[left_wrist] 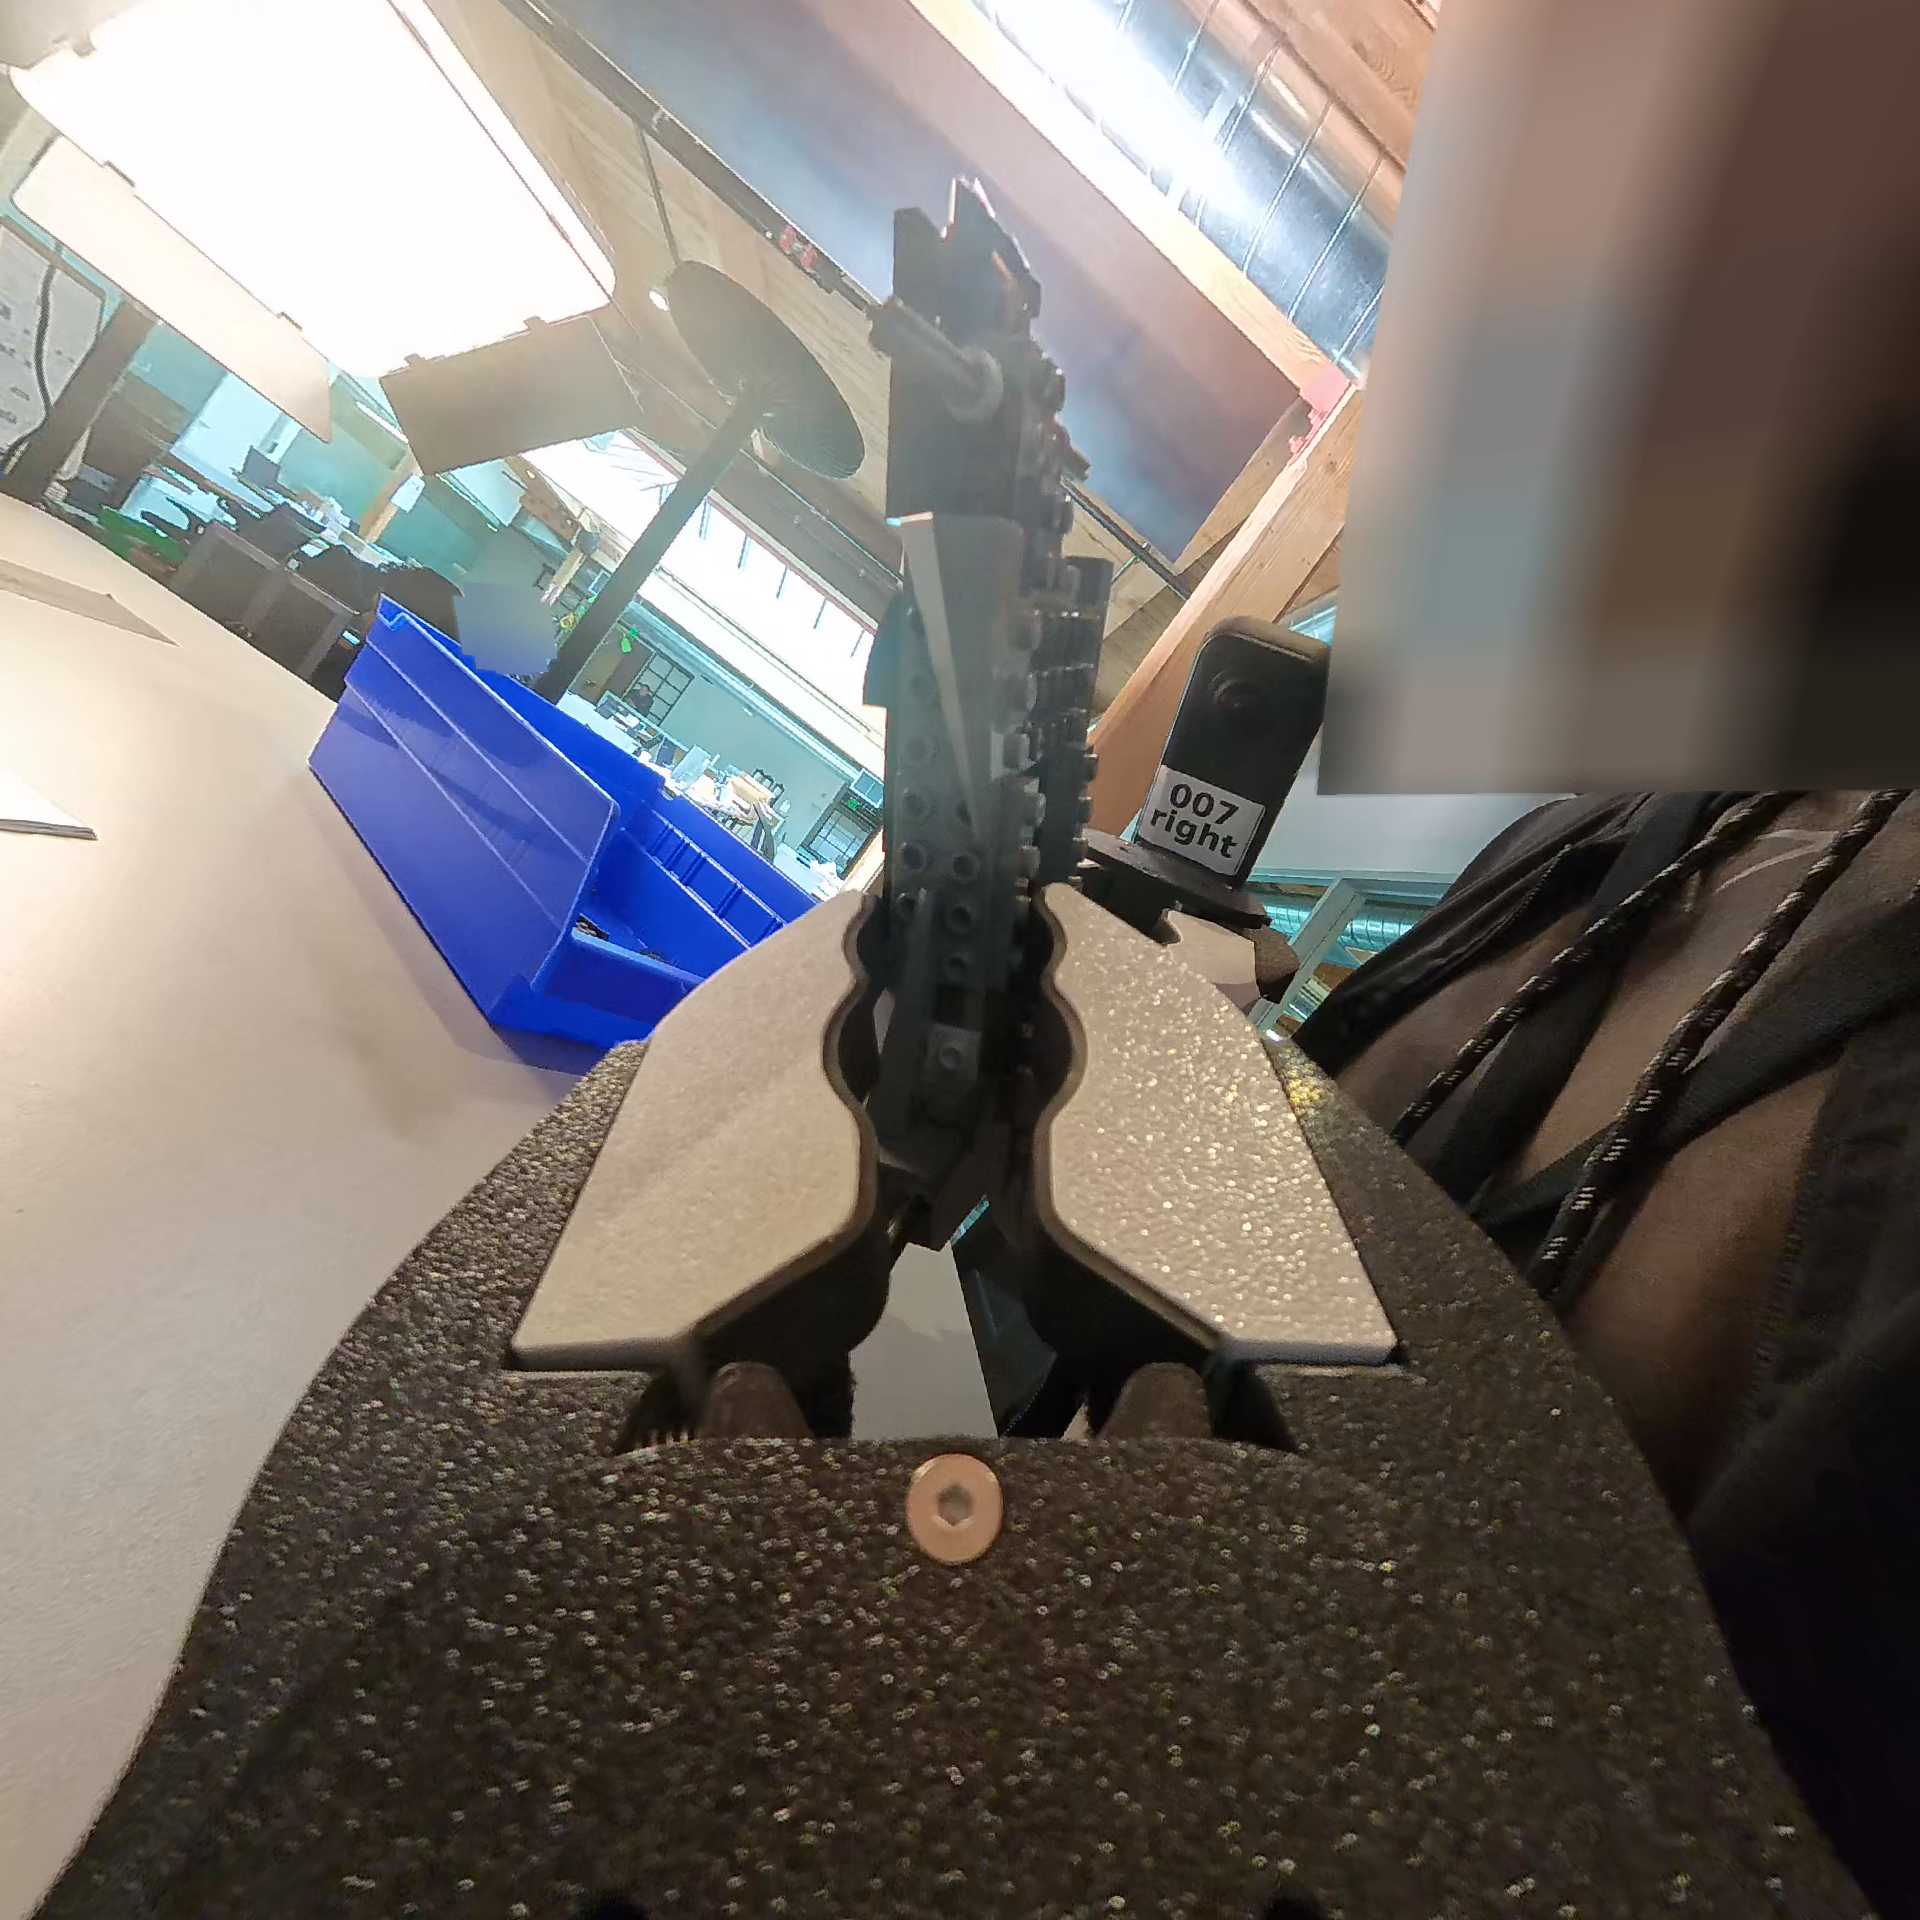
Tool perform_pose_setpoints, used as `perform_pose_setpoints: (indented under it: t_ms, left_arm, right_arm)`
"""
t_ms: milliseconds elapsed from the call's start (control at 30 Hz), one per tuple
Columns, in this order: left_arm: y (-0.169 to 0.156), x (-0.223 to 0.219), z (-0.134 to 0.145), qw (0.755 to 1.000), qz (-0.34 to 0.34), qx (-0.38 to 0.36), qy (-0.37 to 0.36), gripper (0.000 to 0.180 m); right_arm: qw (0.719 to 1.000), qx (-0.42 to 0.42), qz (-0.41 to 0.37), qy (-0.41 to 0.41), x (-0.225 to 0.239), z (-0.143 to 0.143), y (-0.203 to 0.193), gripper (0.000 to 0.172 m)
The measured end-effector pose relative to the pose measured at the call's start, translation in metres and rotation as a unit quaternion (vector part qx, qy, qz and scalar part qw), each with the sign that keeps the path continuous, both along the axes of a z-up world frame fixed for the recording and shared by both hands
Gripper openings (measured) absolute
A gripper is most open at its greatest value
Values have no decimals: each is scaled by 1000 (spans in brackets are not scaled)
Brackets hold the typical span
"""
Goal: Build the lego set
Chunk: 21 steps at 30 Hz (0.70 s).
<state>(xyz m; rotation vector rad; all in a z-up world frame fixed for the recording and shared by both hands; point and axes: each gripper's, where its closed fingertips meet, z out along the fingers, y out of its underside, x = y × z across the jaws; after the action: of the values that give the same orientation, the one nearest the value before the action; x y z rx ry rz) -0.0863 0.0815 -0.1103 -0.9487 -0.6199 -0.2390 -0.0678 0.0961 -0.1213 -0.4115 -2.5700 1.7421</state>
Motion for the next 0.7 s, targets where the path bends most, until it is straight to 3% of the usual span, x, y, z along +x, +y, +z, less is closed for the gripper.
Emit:
perform_pose_setpoints:
  t_ms: [333,467,700]
  left_arm:
    - [3,-4,-2,999,29,-15,-25,26]
    - [5,-2,-1,998,49,-22,-17,27]
    - [7,2,-1,998,51,-31,-5,26]
  right_arm:
    - [999,-13,-1,-32,-2,-2,4,44]
    - [999,-5,-4,-41,-2,-7,6,51]
    - [999,-16,4,-48,3,-8,5,48]
